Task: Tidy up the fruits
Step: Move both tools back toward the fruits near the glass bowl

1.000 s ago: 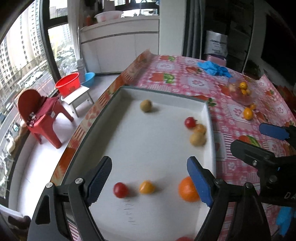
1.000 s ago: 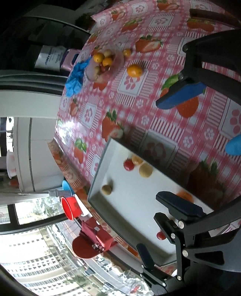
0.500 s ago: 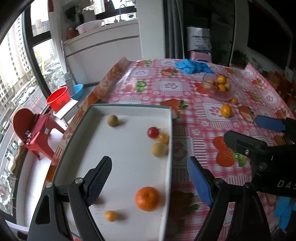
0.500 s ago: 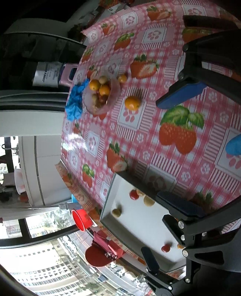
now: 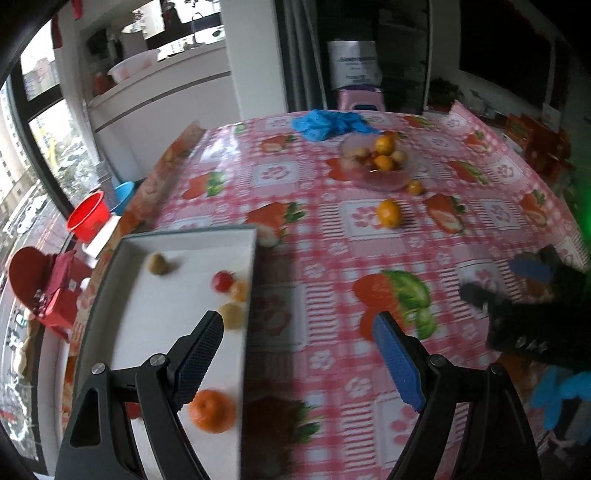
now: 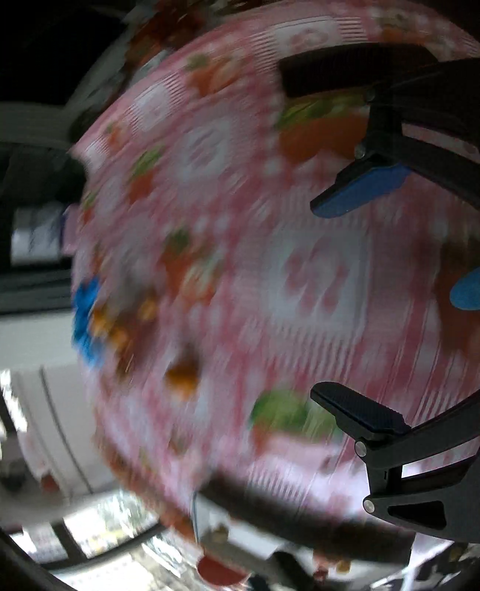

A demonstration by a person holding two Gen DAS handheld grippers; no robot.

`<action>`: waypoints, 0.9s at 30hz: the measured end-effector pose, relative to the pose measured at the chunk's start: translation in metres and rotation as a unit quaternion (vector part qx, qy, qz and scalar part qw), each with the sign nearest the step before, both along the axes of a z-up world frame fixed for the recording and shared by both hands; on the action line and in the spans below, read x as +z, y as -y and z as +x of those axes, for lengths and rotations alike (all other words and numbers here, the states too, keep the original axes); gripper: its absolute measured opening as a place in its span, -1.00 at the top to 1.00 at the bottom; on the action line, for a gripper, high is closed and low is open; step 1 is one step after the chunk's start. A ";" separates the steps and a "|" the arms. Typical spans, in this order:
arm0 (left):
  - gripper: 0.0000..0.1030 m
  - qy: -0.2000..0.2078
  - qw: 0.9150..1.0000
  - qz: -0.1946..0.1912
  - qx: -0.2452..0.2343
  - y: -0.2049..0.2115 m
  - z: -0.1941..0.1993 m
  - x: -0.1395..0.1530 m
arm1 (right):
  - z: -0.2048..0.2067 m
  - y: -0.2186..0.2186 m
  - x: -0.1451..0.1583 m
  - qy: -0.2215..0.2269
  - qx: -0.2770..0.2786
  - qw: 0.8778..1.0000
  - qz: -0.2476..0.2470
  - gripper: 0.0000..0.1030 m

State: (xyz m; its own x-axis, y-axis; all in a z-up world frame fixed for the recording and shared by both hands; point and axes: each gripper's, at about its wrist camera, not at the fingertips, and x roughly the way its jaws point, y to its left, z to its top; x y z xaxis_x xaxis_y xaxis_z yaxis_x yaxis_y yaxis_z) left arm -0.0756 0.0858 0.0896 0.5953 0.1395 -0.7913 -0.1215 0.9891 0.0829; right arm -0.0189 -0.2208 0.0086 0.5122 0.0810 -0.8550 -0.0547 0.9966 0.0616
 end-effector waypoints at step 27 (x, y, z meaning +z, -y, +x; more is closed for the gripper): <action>-0.58 -0.031 0.999 -0.015 0.022 0.060 0.165 -0.076 | -0.016 0.020 -0.020 0.043 -0.006 0.999 -0.018 -1.00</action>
State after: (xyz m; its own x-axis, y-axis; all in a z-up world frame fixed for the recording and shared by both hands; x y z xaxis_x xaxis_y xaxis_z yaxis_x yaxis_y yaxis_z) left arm 0.0899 0.0257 0.0136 0.5380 0.1392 -0.8313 -0.1601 0.9852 0.0614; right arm -0.0346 -0.2410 -0.0113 0.5840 0.0438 -0.8106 -0.0461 0.9987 0.0208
